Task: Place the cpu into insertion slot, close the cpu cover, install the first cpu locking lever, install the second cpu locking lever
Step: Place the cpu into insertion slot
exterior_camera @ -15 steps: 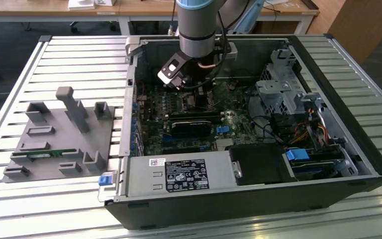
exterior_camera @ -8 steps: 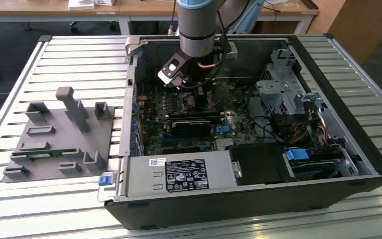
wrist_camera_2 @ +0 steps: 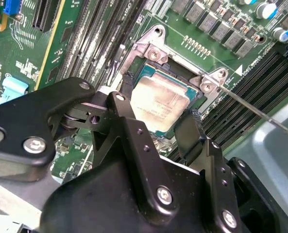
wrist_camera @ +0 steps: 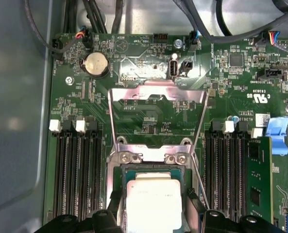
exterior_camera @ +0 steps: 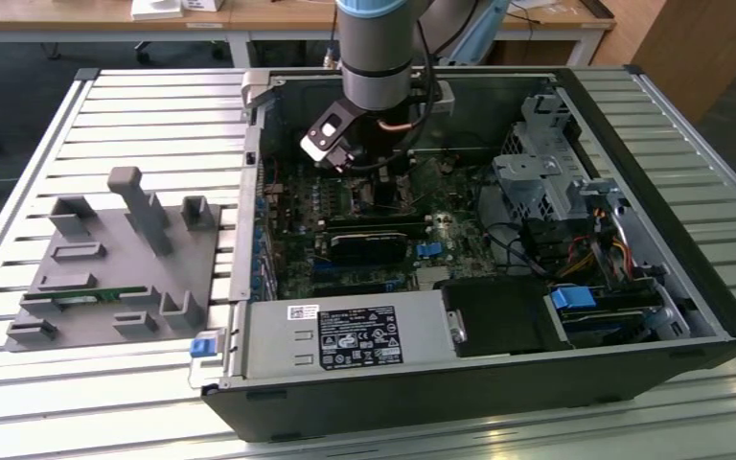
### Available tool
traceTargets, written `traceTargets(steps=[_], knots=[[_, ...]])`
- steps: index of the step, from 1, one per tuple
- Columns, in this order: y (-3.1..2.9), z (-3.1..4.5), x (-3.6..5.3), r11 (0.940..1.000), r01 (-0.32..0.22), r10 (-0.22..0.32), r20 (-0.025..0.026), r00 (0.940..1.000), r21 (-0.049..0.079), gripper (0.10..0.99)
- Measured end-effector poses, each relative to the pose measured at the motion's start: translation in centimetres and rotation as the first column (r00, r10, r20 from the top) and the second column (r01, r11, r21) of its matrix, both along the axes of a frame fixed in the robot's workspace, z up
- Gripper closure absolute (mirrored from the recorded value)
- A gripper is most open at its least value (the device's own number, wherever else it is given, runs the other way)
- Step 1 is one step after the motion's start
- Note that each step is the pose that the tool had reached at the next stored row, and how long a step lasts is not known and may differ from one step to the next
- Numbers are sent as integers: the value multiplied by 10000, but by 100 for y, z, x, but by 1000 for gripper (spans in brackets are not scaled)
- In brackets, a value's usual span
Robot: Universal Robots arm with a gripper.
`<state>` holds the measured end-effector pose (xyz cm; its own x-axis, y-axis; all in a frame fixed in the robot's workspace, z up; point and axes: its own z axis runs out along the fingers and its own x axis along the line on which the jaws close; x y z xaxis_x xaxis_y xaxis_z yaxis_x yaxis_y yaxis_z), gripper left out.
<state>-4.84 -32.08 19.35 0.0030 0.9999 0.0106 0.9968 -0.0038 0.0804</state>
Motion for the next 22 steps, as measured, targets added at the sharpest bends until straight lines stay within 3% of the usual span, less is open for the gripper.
traceTargets(steps=[9, 22], knots=[[35, -2, -8, 10000, 7, -7, 0, 10000, 0, 471], [12, 2, -8, 10000, 10, -10, -1, 10000, -2, 471]])
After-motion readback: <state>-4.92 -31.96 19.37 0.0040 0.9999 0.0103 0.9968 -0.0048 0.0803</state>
